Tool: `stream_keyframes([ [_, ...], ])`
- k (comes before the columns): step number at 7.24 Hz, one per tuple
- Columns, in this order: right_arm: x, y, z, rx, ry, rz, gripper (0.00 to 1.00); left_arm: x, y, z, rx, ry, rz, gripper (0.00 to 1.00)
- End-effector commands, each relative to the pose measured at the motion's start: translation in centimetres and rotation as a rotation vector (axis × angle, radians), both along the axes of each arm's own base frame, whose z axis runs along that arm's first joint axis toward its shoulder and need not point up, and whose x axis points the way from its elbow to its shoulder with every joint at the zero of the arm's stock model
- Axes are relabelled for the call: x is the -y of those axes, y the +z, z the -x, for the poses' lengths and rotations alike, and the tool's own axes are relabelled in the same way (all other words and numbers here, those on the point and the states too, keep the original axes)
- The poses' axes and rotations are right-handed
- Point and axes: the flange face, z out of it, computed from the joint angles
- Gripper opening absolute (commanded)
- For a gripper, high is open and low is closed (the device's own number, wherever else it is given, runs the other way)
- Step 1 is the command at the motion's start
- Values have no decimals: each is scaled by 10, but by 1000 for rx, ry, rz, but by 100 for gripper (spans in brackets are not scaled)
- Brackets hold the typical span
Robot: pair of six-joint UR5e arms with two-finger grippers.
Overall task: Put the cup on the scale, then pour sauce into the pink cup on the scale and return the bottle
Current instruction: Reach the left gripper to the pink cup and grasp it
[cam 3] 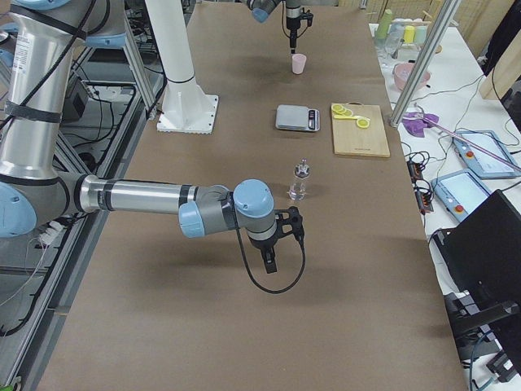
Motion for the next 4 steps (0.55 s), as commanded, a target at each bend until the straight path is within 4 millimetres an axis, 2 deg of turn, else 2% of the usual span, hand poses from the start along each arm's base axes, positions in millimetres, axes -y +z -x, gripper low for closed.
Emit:
stream_keyframes([
  [1, 0, 1, 0, -2, 0, 3, 100, 14, -4, -12, -6, -20, 31, 71],
  [4, 0, 0, 0, 0, 0, 0, 100, 18, 4, -10, 3, -28, 46, 67],
])
